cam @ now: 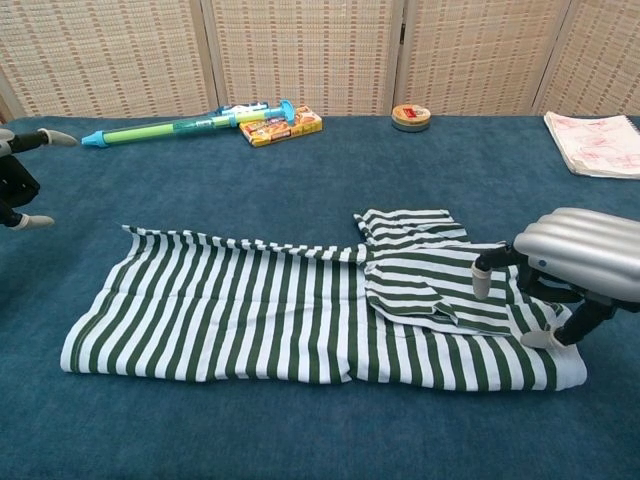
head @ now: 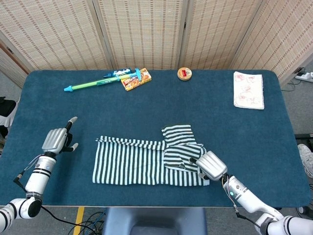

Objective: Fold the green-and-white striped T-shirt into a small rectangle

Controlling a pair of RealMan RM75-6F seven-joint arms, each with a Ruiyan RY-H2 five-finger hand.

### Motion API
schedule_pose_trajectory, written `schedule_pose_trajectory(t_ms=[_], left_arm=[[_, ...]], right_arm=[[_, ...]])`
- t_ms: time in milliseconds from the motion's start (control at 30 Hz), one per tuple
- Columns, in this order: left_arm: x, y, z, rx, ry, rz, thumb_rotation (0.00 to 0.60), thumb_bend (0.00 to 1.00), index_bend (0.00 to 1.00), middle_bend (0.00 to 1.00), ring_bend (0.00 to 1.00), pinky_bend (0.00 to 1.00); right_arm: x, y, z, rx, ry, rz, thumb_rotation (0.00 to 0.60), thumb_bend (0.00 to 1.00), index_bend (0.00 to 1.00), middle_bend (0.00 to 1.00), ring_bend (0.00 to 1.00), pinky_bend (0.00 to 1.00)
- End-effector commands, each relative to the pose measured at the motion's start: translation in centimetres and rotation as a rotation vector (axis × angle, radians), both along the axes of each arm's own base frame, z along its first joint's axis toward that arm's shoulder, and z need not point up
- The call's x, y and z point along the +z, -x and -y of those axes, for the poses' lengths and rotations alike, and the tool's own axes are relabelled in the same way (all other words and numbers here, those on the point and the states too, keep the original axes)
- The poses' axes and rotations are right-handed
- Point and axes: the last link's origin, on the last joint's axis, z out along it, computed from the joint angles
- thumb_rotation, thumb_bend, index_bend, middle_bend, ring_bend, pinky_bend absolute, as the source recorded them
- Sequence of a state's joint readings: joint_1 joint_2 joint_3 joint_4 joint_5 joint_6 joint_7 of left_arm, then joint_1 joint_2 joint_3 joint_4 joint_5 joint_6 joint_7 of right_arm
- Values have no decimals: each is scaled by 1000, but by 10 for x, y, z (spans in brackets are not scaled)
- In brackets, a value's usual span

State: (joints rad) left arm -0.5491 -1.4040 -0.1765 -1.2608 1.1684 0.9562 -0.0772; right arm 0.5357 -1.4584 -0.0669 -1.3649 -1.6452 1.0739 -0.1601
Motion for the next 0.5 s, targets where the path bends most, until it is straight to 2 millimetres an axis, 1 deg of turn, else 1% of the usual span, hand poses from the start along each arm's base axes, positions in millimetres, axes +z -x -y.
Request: schedule_pose_trajectory(t_ms=[33,300,500], left_arm=[[0,1,0,1,0,-1,600,320,14,859,810,889],[1,2,0,6,-5,2,600,320,14,859,810,889],[2,4,0,10,-5,2,600,320,14,859,810,889]], right_arm=[[-5,-1,3,-2,-3,0,600,221,393,944,987,1000],[-15,-5,9,2,-7,-5,600,266,424,944,987,1000],[-21,-4,13,2,-10,-30,600,311,434,944,987,1000]])
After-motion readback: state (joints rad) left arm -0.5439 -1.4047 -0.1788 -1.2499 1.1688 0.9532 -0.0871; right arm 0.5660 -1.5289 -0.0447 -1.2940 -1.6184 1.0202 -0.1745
